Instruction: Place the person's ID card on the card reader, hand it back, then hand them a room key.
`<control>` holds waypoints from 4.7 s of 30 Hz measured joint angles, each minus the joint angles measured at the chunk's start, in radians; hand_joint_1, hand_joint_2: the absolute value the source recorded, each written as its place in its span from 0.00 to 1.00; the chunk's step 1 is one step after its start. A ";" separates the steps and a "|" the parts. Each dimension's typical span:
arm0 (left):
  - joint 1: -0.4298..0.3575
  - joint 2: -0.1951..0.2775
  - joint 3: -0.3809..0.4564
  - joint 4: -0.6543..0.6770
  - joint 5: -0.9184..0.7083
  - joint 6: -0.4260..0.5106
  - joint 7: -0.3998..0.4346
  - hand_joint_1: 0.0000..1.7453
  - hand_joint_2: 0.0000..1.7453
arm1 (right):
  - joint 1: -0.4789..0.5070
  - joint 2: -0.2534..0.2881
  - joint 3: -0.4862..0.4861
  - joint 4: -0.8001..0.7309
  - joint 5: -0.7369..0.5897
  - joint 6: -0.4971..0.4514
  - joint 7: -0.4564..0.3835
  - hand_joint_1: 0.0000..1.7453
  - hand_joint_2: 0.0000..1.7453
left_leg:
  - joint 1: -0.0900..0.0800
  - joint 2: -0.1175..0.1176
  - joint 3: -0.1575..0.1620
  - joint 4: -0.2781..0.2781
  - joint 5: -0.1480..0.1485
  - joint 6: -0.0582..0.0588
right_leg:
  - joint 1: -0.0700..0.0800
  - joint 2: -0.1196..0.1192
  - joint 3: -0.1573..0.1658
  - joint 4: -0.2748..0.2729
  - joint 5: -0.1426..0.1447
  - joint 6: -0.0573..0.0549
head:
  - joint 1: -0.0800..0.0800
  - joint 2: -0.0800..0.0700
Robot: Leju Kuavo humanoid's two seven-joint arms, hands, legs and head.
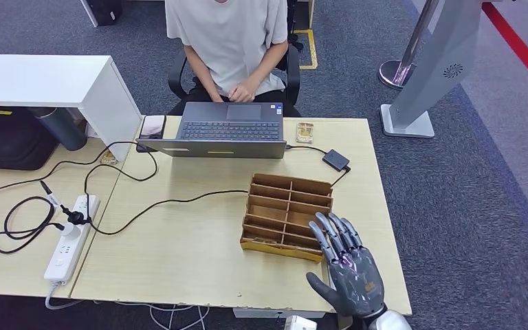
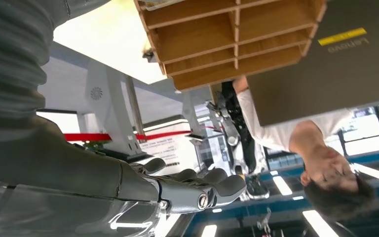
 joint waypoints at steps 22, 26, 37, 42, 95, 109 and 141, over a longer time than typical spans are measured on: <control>-0.002 0.002 0.000 0.000 -0.008 -0.011 0.004 0.00 1.00 | -0.095 0.129 0.002 0.319 -0.041 -0.016 0.018 0.00 1.00 | 0.001 0.000 0.000 0.000 0.000 0.000 | 0.000 0.000 0.000 0.000 0.000 0.000 | 0.000 0.000; -0.002 0.002 0.000 0.000 -0.009 -0.012 0.009 0.00 1.00 | -0.101 0.143 0.002 0.351 -0.048 -0.020 0.018 0.00 1.00 | 0.001 0.000 0.000 0.000 0.000 0.000 | 0.000 0.000 0.000 0.000 0.000 0.000 | 0.000 0.000; -0.002 0.002 0.000 0.000 -0.012 -0.012 0.010 0.00 1.00 | -0.110 0.158 0.002 0.380 -0.056 -0.021 0.015 0.00 1.00 | 0.001 0.000 0.000 0.000 0.000 0.000 | 0.000 0.000 0.000 0.000 0.000 0.000 | 0.000 0.000; -0.002 0.002 0.000 0.000 -0.013 -0.012 0.011 0.00 1.00 | -0.123 0.158 0.002 0.380 -0.069 -0.020 0.016 0.00 1.00 | 0.001 0.000 0.000 0.000 0.000 0.000 | 0.000 0.000 0.000 0.000 0.000 0.000 | 0.000 0.000; -0.002 0.005 0.020 0.000 -0.020 -0.014 0.013 0.00 1.00 | -0.119 0.148 -0.028 0.355 -0.088 -0.001 0.049 0.01 1.00 | 0.001 0.000 0.001 0.000 0.000 0.000 | 0.001 0.000 0.000 0.000 0.000 0.000 | 0.000 0.000; -0.002 0.004 0.024 0.000 -0.019 -0.013 0.013 0.00 1.00 | -0.109 0.148 -0.028 0.355 -0.112 0.000 0.028 1.00 1.00 | 0.001 0.000 0.000 0.000 0.000 0.000 | 0.001 0.000 0.000 0.000 0.000 0.000 | 0.000 0.000; -0.001 0.006 0.035 0.000 -0.028 -0.012 -0.004 0.00 1.00 | -0.107 0.114 -0.115 0.272 -0.404 0.071 -0.122 1.00 1.00 | 0.001 0.000 0.000 0.000 0.000 0.000 | 0.000 0.000 0.000 0.000 0.000 0.000 | 0.000 0.000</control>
